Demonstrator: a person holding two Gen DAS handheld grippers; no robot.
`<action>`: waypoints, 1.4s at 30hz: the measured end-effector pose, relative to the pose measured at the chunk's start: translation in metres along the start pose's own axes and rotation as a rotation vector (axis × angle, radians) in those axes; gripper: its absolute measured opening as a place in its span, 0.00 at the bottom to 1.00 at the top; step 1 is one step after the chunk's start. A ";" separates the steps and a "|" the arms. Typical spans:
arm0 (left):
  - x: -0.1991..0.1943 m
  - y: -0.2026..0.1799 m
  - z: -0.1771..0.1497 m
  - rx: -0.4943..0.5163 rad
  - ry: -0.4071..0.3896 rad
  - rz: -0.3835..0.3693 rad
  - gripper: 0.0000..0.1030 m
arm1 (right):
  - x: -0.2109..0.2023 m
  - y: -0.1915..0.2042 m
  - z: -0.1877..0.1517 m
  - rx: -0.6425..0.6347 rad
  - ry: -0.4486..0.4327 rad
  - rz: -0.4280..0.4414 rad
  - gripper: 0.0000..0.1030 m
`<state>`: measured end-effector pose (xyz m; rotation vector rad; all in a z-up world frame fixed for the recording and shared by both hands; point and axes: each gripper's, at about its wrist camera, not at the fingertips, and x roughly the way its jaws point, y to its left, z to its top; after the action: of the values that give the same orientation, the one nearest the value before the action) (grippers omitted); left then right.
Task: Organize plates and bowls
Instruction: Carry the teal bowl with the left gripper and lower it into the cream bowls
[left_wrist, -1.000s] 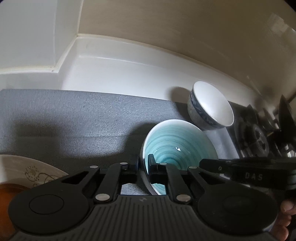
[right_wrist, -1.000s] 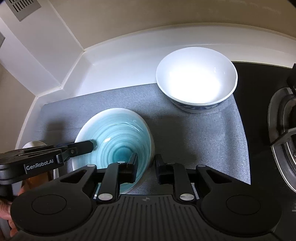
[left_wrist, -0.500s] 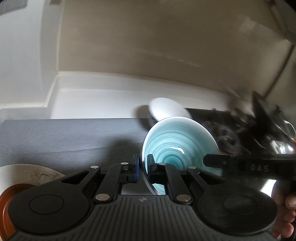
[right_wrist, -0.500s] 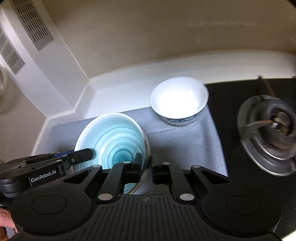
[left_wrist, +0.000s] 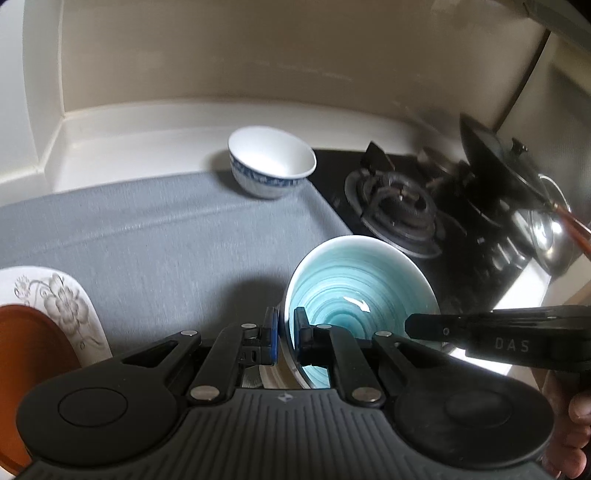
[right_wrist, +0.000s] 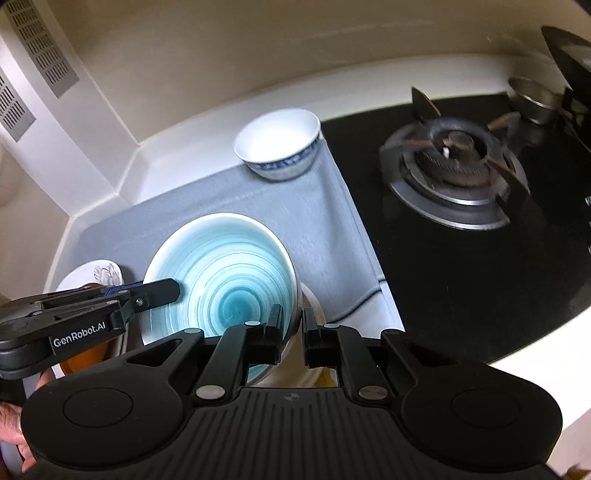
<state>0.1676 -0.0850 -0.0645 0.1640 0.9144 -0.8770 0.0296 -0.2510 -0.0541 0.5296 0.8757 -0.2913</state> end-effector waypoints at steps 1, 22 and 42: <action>0.001 0.000 -0.002 0.005 0.008 0.002 0.08 | 0.002 0.001 -0.001 0.008 0.007 -0.002 0.10; 0.016 0.003 -0.008 0.000 0.065 0.005 0.08 | 0.014 0.008 -0.007 -0.006 0.075 -0.054 0.10; 0.017 0.000 -0.003 0.013 0.056 0.000 0.08 | 0.018 0.006 -0.007 0.002 0.129 -0.057 0.14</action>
<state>0.1707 -0.0938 -0.0794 0.2012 0.9610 -0.8822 0.0385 -0.2426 -0.0696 0.5299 1.0167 -0.3127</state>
